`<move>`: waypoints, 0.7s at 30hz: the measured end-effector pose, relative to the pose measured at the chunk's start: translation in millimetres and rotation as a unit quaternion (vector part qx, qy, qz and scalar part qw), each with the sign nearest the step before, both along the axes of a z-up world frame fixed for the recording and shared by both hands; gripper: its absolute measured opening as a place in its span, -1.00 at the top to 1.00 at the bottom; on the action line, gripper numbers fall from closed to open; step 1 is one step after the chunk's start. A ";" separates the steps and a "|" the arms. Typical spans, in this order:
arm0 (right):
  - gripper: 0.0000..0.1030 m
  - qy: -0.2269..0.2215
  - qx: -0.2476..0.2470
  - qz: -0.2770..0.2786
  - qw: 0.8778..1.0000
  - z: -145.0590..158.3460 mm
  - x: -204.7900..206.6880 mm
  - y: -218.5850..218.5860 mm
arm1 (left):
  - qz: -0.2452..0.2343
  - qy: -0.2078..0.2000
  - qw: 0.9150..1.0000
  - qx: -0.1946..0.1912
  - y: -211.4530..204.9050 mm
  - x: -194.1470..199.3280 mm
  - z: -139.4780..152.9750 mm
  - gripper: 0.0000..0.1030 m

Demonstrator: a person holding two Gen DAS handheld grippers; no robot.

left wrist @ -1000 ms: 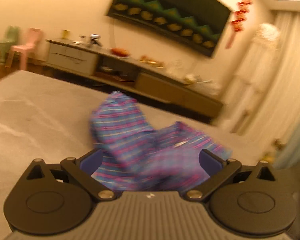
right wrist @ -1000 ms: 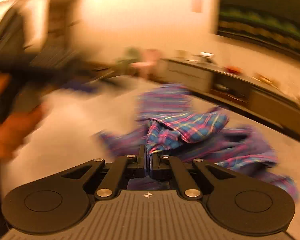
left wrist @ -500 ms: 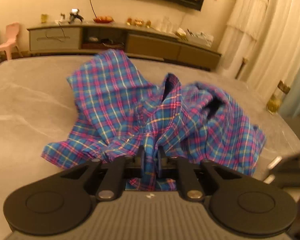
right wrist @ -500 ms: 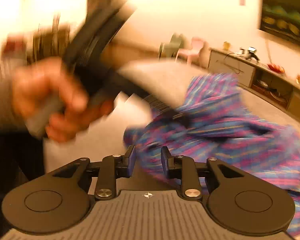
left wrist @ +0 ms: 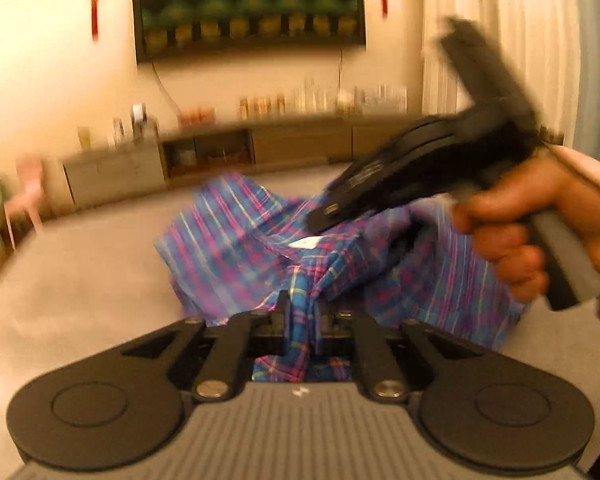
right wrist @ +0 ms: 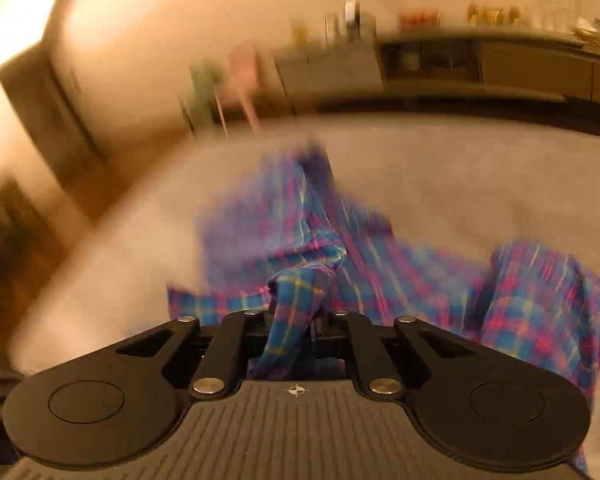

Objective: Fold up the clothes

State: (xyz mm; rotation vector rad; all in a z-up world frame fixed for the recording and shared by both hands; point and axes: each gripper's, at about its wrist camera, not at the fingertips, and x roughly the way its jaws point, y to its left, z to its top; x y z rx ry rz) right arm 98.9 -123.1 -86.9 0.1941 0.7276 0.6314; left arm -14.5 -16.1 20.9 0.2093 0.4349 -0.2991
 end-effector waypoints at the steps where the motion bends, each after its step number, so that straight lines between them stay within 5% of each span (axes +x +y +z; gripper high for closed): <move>1: 0.85 -0.032 0.016 -0.007 0.999 22.9 -16.0 -9.8 | -0.009 -0.037 0.999 0.004 -3.4 -12.2 14.9 0.82; 4: 0.86 -0.139 0.065 -0.019 0.988 110.2 -91.7 -42.7 | -0.049 -0.151 0.987 0.000 -16.9 -57.0 68.1 0.82; 8: 0.86 -0.288 0.078 -0.022 0.954 234.1 -182.3 -99.5 | -0.075 -0.284 0.955 -0.039 -16.1 -107.4 165.4 0.82; 13: 0.86 -0.433 0.062 -0.033 0.899 350.5 -261.4 -136.0 | -0.105 -0.359 0.926 -0.059 -5.8 -125.2 278.6 0.82; 17: 0.86 -0.490 0.040 -0.057 0.869 404.3 -270.4 -146.8 | -0.099 -0.361 0.926 -0.040 -11.8 -100.1 326.5 0.82; 21: 0.86 -0.469 0.009 -0.088 0.879 400.2 -197.3 -137.6 | -0.070 -0.308 0.949 -0.022 -27.1 -23.6 318.9 0.81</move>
